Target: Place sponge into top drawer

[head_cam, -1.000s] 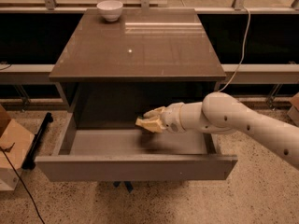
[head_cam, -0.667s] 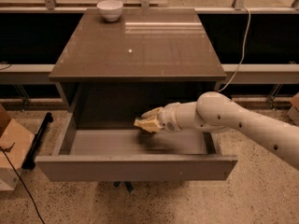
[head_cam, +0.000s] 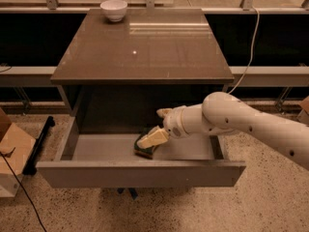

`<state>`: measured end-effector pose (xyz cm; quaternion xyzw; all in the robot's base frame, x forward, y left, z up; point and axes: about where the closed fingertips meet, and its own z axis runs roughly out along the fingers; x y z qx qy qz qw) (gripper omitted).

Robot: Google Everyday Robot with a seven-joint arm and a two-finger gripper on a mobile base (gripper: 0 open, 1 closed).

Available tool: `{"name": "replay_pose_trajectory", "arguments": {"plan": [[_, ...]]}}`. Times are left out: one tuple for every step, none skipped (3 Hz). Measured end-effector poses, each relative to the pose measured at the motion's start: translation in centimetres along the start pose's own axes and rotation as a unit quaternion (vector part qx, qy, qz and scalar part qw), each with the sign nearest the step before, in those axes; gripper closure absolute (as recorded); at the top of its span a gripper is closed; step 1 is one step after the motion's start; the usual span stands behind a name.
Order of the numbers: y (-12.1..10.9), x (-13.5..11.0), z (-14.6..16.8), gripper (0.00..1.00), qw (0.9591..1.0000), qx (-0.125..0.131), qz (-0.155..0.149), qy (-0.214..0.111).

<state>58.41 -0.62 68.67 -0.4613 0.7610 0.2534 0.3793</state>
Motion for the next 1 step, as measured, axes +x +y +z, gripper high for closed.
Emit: {"name": "replay_pose_trajectory", "arguments": {"plan": [[1.14, -0.35, -2.08, 0.0, 0.9999, 0.013, -0.003, 0.007]]}}
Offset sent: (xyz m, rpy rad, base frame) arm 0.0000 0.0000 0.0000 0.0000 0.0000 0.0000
